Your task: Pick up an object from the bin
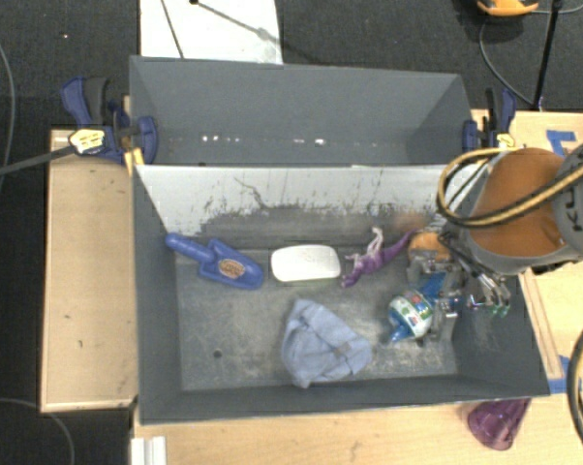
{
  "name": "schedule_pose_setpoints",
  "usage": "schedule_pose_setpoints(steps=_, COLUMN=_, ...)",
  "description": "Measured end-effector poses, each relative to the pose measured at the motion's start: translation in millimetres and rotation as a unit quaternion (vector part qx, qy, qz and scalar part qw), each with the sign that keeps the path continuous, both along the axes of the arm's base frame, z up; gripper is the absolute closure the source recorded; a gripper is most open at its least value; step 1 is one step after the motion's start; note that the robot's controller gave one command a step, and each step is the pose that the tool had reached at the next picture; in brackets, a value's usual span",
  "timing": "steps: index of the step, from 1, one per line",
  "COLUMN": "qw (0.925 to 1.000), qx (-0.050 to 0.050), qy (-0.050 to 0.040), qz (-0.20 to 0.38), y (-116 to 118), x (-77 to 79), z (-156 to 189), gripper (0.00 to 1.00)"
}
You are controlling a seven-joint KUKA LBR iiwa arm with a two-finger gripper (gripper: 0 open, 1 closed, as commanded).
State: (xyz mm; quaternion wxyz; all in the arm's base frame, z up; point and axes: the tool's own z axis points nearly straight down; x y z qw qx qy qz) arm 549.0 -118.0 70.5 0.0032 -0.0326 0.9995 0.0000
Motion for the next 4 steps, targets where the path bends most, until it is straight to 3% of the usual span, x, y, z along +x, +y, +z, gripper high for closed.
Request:
schedule_pose_setpoints(steps=1, qw=0.9999, qx=0.0, qy=0.0001, qz=0.011, y=0.4, x=-0.4, z=1.0, gripper=0.0)
schedule_pose_setpoints(steps=2, qw=1.0, qx=0.001, qy=-0.0011, qz=0.001, y=1.3, x=0.9, z=0.6, gripper=1.0)
schedule_pose_setpoints(steps=4, qw=1.0, qx=0.001, qy=-0.0012, qz=0.002, y=1.3, x=0.6, z=2.1, gripper=1.0)
